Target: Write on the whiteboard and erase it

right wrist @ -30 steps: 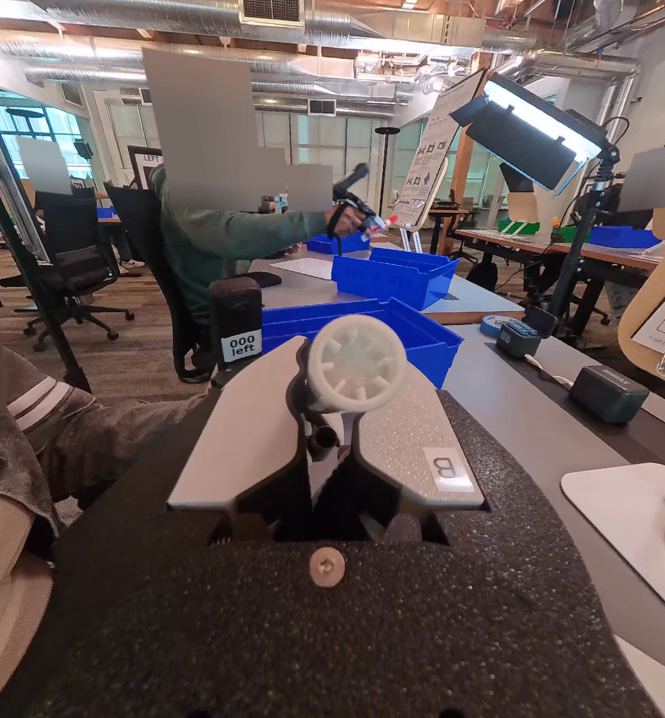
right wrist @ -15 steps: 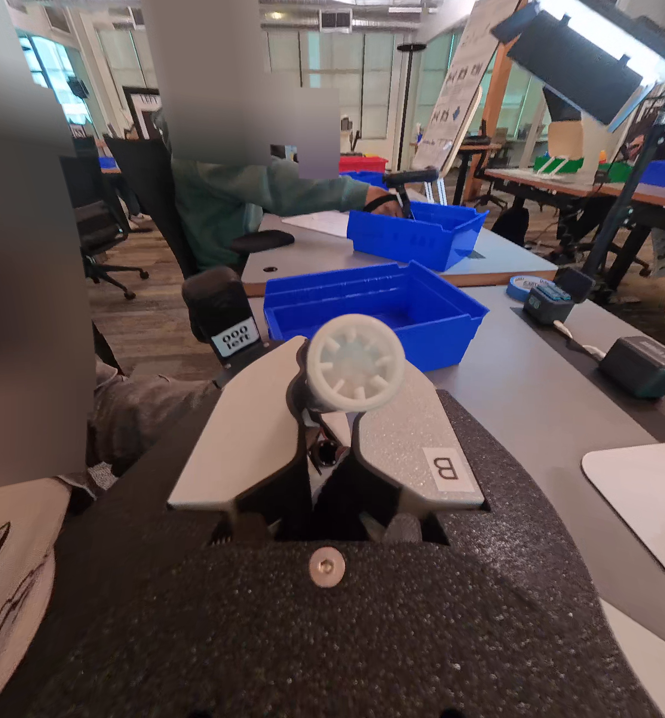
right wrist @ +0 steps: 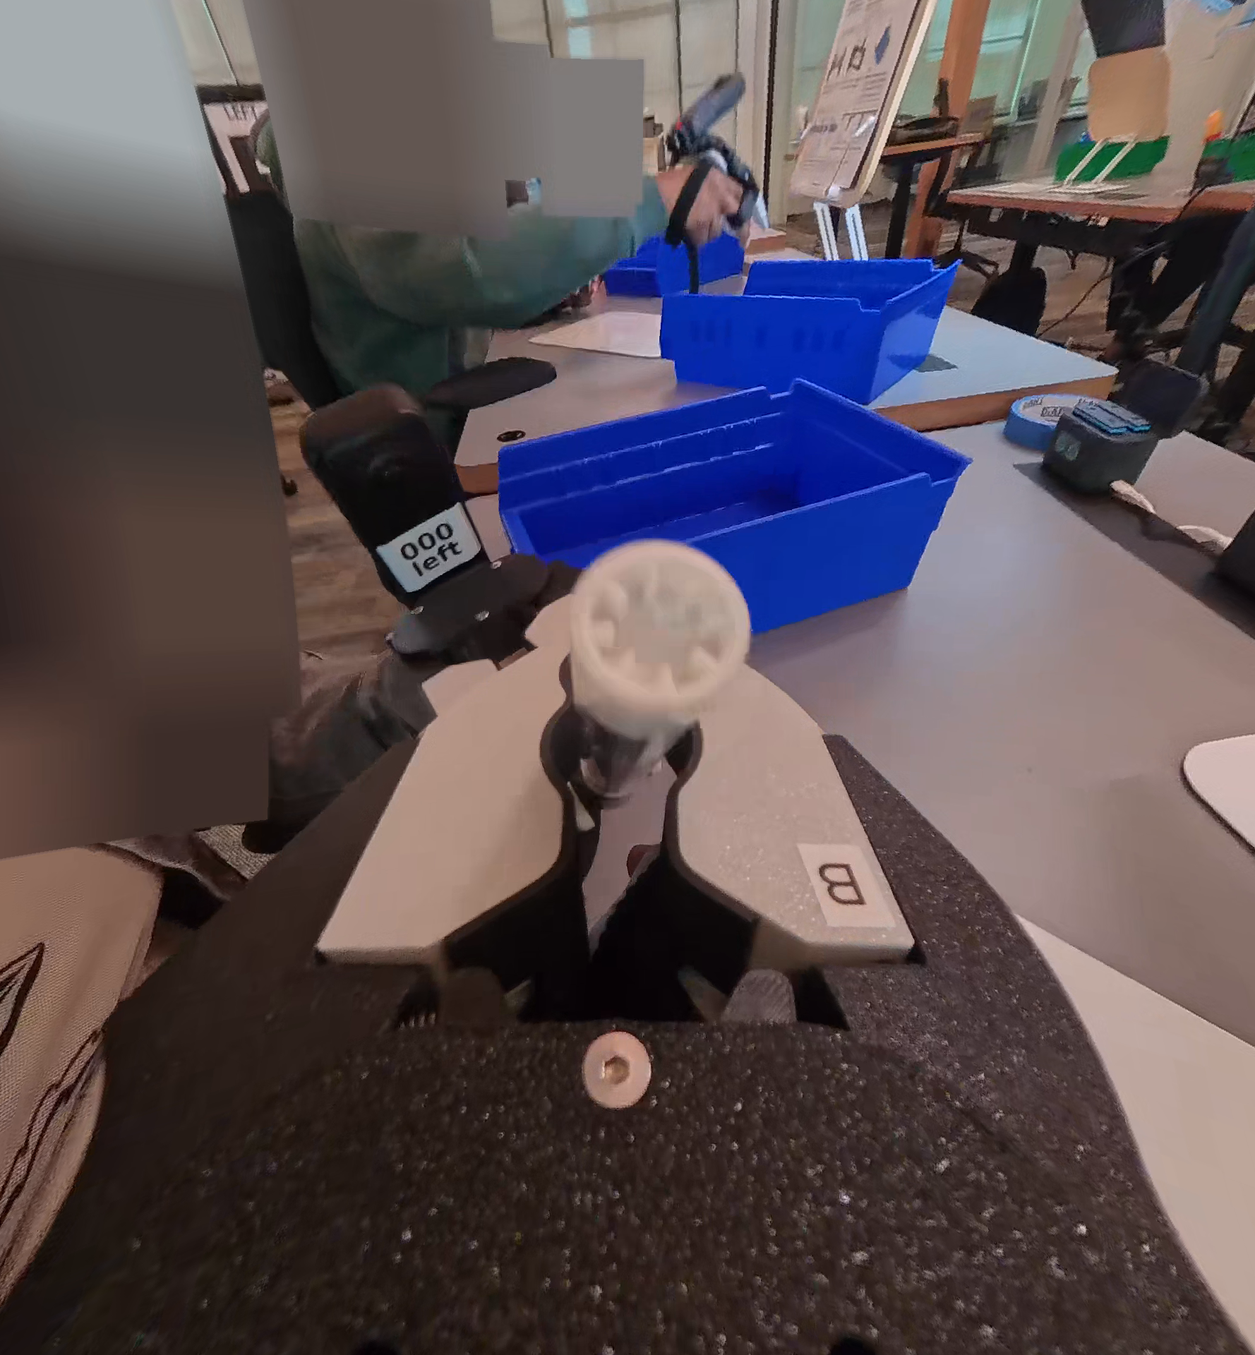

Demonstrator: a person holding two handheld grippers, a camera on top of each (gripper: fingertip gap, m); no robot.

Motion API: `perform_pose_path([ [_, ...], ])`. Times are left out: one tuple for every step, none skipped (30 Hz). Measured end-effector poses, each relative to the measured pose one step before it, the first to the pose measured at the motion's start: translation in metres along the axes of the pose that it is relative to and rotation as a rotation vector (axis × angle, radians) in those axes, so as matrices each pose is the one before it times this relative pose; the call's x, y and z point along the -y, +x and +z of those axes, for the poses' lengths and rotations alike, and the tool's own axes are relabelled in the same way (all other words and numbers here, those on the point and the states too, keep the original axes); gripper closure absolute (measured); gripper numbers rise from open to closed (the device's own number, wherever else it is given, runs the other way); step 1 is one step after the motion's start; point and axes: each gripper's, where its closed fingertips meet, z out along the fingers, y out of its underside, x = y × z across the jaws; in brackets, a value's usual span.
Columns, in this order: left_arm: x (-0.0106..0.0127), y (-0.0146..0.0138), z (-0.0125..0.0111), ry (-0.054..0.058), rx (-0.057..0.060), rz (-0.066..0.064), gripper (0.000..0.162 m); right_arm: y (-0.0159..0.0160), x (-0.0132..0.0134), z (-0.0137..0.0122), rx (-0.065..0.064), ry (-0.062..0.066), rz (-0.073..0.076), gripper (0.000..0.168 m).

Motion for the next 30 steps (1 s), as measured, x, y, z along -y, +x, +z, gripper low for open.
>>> perform_pose_path([
  [-0.00465,0.00140,0.00171,-0.0285,0.0020,0.0041,0.144,0.00105,-0.00169,0.00126,0.0046,0.0038,0.0133,0.149],
  [-0.00184,0.00139,0.00184,-0.0082,-0.0018,-0.0151,0.144,0.00107,0.00059,0.00046,0.0061,0.0171,0.0182,0.148],
  [0.00103,-0.00019,0.00021,0.0151,-0.0006,-0.0319,0.144,0.00088,0.00108,0.00010,0.0051,0.0225,0.0237,0.148],
  [0.00096,-0.00151,-0.00108,0.0132,-0.0016,-0.0338,0.144,0.00200,-0.00039,-0.00062,-0.0054,0.0121,0.0198,0.149],
  [-0.00082,-0.00298,-0.00078,0.0008,0.0068,-0.0347,0.144,0.00351,-0.00236,-0.00099,-0.0190,0.0006,0.0033,0.148],
  [-0.00140,-0.00350,0.00005,-0.0031,0.0146,-0.0319,0.144,0.00281,-0.00140,-0.00062,-0.0180,0.0111,-0.0012,0.148],
  [-0.00090,-0.00069,0.00008,-0.0020,0.0007,-0.0195,0.144,0.00100,0.00070,-0.00011,-0.0063,0.0240,0.0212,0.148],
  [0.00071,-0.00053,0.00029,0.0099,-0.0024,-0.0295,0.145,0.00208,0.00155,0.00036,-0.0038,0.0351,0.0257,0.149],
  [0.00180,-0.00007,0.00015,0.0188,-0.0008,-0.0415,0.145,0.00219,0.00155,-0.00015,-0.0087,0.0379,0.0291,0.148],
  [0.00108,-0.00067,-0.00085,0.0170,-0.0027,-0.0366,0.144,0.00233,0.00056,-0.00020,0.0008,0.0386,0.0401,0.148],
  [0.00015,-0.00107,-0.00027,0.0111,-0.0016,-0.0217,0.145,0.00092,0.00205,-0.00036,0.0107,0.0471,0.0399,0.149],
  [0.00232,0.00026,-0.00053,0.0218,-0.0028,-0.0176,0.145,0.00060,0.00164,-0.00008,0.0101,0.0356,0.0415,0.149],
  [0.00201,0.00027,-0.00121,0.0174,-0.0074,-0.0108,0.144,-0.00074,0.00003,0.00019,0.0118,0.0113,0.0221,0.148],
  [0.00179,-0.00002,-0.00162,0.0088,-0.0050,0.0007,0.145,-0.00001,-0.00209,-0.00041,0.0012,-0.0127,0.0037,0.148],
  [-0.00043,-0.00086,-0.00099,-0.0082,0.0016,0.0172,0.145,0.00090,-0.00364,-0.00107,-0.0067,-0.0172,-0.0032,0.149],
  [-0.00357,-0.00054,0.00022,-0.0288,0.0054,0.0209,0.145,0.00156,-0.00268,-0.00178,-0.0073,-0.0018,0.0060,0.148],
  [-0.00092,0.00070,0.00077,-0.0027,0.0024,0.0031,0.145,0.00090,-0.00054,-0.00182,0.0058,0.0137,0.0265,0.148],
  [0.00003,0.00127,0.00086,0.0020,-0.0052,0.0006,0.145,0.00029,-0.00004,-0.00146,0.0077,0.0135,0.0257,0.149],
  [-0.00141,-0.00027,0.00037,-0.0096,0.0005,0.0080,0.145,0.00094,-0.00177,-0.00057,-0.0065,-0.0007,0.0001,0.149],
  [-0.00327,-0.00056,0.00050,-0.0198,0.0073,0.0113,0.145,0.00059,-0.00249,-0.00065,-0.0042,-0.0074,-0.0096,0.149],
  [-0.00233,0.00107,0.00115,-0.0139,-0.0040,0.0114,0.145,-0.00173,-0.00071,-0.00094,0.0150,0.0025,0.0082,0.148],
  [0.00023,0.00294,0.00070,0.0023,-0.0140,0.0103,0.145,-0.00143,-0.00066,-0.00076,0.0173,0.0010,0.0255,0.148],
  [-0.00149,0.00468,0.00034,-0.0101,-0.0288,0.0181,0.146,-0.00056,-0.00228,-0.00018,0.0086,-0.0130,0.0125,0.148],
  [-0.00337,0.00318,0.00191,-0.0209,-0.0047,0.0233,0.145,-0.00130,-0.00162,-0.00029,0.0059,-0.0087,0.0018,0.148],
  [-0.00285,0.00140,0.00180,-0.0196,0.0014,0.0186,0.145,-0.00120,-0.00238,0.00066,0.0004,-0.0144,-0.0066,0.148],
  [-0.00078,0.00106,0.00181,-0.0041,0.0016,-0.0065,0.145,-0.00046,-0.00363,0.00204,-0.0055,-0.0189,-0.0172,0.148],
  [0.00118,-0.00064,0.00010,0.0117,-0.0031,-0.0219,0.145,0.00067,-0.00195,0.00126,-0.0086,-0.0102,-0.0063,0.148],
  [0.00108,-0.00175,-0.00080,0.0085,0.0027,-0.0115,0.145,0.00199,-0.00085,0.00021,-0.0046,0.0029,0.0090,0.149],
  [0.00162,-0.00215,-0.00116,0.0087,0.0122,-0.0071,0.146,0.00373,-0.00197,-0.00016,-0.0061,0.0030,0.0138,0.149],
  [0.00322,-0.00386,-0.00180,0.0236,0.0170,-0.0130,0.146,0.00373,-0.00331,0.00040,-0.0103,-0.0005,0.0106,0.149],
])
